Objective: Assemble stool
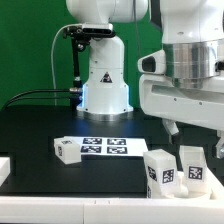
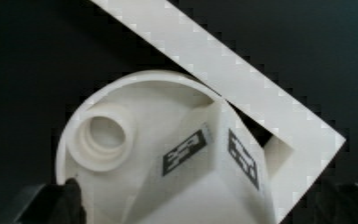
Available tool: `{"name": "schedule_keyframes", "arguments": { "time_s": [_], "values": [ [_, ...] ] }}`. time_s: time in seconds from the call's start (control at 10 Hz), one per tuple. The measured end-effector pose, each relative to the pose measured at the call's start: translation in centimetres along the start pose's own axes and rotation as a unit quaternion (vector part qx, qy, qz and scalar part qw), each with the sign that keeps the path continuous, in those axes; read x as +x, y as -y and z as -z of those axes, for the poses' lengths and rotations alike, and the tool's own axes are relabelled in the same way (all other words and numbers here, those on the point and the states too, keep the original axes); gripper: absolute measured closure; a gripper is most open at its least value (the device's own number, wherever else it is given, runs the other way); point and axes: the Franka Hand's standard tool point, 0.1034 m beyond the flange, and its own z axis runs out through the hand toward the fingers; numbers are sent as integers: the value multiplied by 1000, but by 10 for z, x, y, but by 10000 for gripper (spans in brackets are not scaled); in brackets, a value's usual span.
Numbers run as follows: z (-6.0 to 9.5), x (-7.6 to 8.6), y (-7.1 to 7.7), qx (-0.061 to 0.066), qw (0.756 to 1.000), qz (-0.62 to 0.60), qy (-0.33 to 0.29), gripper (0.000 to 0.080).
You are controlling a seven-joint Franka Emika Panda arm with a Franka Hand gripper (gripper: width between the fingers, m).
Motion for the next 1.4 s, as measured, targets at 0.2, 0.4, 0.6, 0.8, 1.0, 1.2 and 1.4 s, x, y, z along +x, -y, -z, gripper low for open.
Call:
{"name": "schedule_keyframes", "arguments": {
  "time_s": [0.2, 0.4, 0.6, 0.8, 1.0, 1.2, 1.4],
  "values": [
    [2, 1, -1, -5, 994, 113, -1, 150],
    [11, 6, 0, -21, 950, 310, -14, 150],
    [8, 3, 0, -32, 914, 405, -14, 150],
    [9, 7, -2, -34, 890, 455, -13, 150],
    [9, 9, -3, -39, 853, 520, -11, 150],
    [11, 4, 6, -55, 738, 673, -10, 150],
    [10, 5, 4, -61, 693, 718, -6, 150]
  ]
}}
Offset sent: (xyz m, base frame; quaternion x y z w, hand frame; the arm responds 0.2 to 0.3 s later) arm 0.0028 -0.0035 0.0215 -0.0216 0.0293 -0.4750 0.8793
